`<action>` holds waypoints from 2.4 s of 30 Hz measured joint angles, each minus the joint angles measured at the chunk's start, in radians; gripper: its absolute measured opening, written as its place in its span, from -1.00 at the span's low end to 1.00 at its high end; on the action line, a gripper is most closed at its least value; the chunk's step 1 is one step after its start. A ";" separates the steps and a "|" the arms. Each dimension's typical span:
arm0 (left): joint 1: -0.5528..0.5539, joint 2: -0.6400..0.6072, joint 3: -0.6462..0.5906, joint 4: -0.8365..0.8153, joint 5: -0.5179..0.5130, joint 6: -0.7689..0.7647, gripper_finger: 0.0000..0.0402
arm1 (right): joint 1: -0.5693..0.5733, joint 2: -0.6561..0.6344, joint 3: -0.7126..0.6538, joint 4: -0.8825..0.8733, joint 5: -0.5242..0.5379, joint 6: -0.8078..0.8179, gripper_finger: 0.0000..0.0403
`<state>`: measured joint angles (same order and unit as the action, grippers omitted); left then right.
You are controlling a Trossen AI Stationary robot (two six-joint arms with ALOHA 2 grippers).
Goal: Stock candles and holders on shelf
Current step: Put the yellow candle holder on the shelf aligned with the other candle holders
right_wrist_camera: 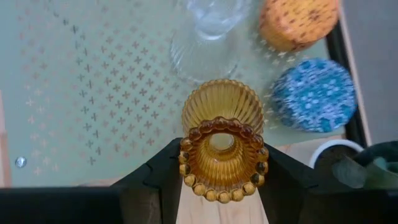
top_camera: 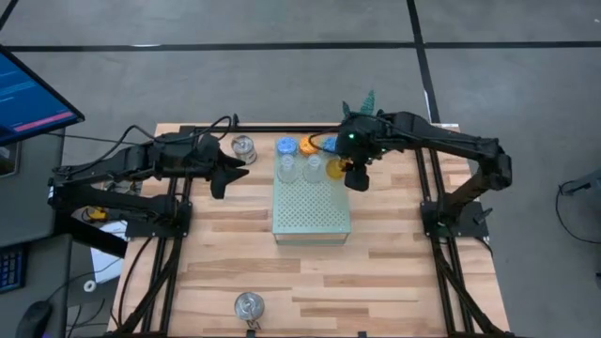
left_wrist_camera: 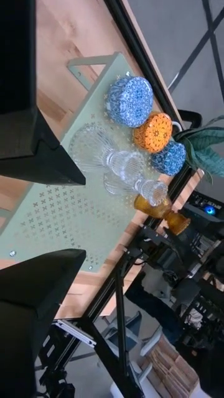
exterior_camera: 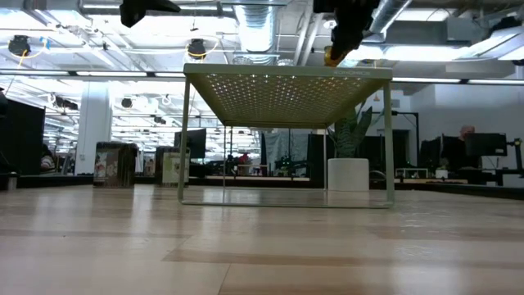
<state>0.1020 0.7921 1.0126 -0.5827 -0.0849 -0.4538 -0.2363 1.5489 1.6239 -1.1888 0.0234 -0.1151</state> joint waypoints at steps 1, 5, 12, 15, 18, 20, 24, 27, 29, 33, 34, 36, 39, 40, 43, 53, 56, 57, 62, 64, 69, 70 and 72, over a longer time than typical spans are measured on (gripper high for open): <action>0.000 0.000 0.000 0.000 0.000 0.000 -0.12 | 0.000 0.009 0.005 -0.016 -0.001 0.000 -0.22; 0.000 0.000 0.000 0.000 0.000 0.000 -0.12 | 0.000 0.025 0.007 -0.045 -0.002 0.000 -0.22; 0.000 0.000 0.000 0.000 0.000 0.000 -0.12 | 0.007 0.040 0.007 -0.016 -0.002 -0.001 -0.22; 0.000 0.000 0.000 0.000 0.000 0.002 -0.12 | 0.010 0.040 0.007 -0.030 -0.005 -0.001 -0.22; 0.000 0.000 0.000 0.000 0.000 0.002 -0.12 | 0.013 0.042 0.007 -0.027 -0.020 -0.001 -0.21; 0.000 0.000 0.000 0.000 0.000 0.002 -0.12 | 0.013 0.042 0.007 -0.021 -0.024 -0.001 -0.21; 0.000 0.000 0.000 0.000 0.000 0.003 -0.12 | 0.013 0.042 0.007 -0.011 -0.024 0.000 -0.21; 0.000 0.000 0.000 0.000 0.000 0.002 -0.12 | 0.013 0.043 0.007 -0.007 -0.024 0.000 -0.21; 0.000 0.000 0.000 0.000 0.000 0.002 -0.12 | 0.013 0.043 0.007 -0.005 -0.024 -0.001 -0.20; 0.000 0.000 0.000 0.000 0.000 0.003 -0.12 | 0.013 0.043 0.006 0.004 -0.024 0.000 -0.12; 0.000 0.000 0.000 0.000 0.000 0.003 -0.12 | 0.013 0.043 0.006 0.006 -0.024 0.000 -0.10; 0.000 0.000 0.000 0.000 0.000 0.003 -0.12 | 0.013 0.043 0.006 0.012 -0.023 0.000 -0.06; 0.000 0.000 0.000 0.001 0.000 0.003 -0.12 | 0.013 0.043 0.006 0.021 -0.022 0.000 -0.03; 0.000 0.000 0.000 0.001 0.000 0.003 -0.12 | 0.013 0.043 0.006 0.023 -0.021 0.000 -0.02; 0.000 0.000 0.000 0.001 0.000 0.003 -0.12 | 0.013 0.043 0.006 0.033 -0.020 0.000 -0.02; 0.000 0.000 0.000 0.001 0.000 0.003 -0.12 | 0.011 0.043 0.006 0.115 0.049 -0.015 0.03; 0.000 0.000 0.000 0.001 0.000 0.003 -0.12 | 0.011 0.036 0.006 0.140 0.053 -0.027 0.05; 0.000 0.000 0.000 0.000 0.001 0.003 -0.12 | 0.011 0.032 0.006 0.154 0.053 -0.031 0.05; 0.000 0.000 0.000 0.001 0.001 0.003 -0.12 | 0.013 -0.014 0.006 0.222 0.053 -0.034 0.05; 0.000 0.000 0.000 0.001 0.001 0.003 -0.12 | 0.013 -0.038 0.006 0.220 0.058 -0.026 0.05; 0.000 0.000 0.000 0.001 0.005 0.001 -0.12 | 0.021 -0.130 0.006 0.078 0.084 0.083 -0.06; 0.000 0.000 0.000 0.001 0.006 0.001 -0.12 | 0.029 -0.144 0.007 0.035 0.103 0.107 -0.12; 0.000 0.000 0.000 0.001 0.006 0.001 -0.12 | 0.050 -0.164 -0.007 -0.038 0.145 0.138 -0.27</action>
<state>0.1020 0.7918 1.0124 -0.5821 -0.0790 -0.4530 -0.1861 1.3845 1.6167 -1.2272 0.1689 0.0226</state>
